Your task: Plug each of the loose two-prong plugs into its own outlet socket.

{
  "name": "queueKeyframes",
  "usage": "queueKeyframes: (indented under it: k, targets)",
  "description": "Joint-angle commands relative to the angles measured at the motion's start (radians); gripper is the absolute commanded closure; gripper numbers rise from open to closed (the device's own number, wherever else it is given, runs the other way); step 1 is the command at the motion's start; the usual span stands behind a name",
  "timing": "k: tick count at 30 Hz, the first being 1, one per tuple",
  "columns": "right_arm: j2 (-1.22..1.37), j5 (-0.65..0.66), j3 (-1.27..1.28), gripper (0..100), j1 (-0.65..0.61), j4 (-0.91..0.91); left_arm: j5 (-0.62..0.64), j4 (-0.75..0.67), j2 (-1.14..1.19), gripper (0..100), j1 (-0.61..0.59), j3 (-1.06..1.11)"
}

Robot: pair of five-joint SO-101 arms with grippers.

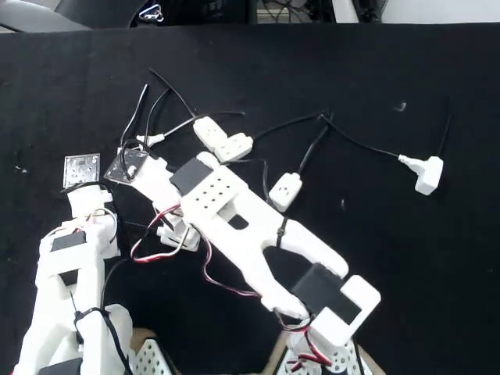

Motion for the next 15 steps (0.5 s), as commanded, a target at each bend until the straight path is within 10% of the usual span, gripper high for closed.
queueKeyframes:
  k: [1, 15]
  targets:
    - [0.012, -0.005, 0.077, 98.8, -0.029, -0.017, 0.009, -0.012, -0.023, 97, -0.01, -0.005]
    - [0.019, 0.003, 0.145, 98.8, 0.031, -0.091, 0.009, -0.012, -0.023, 97, -0.01, -0.005]
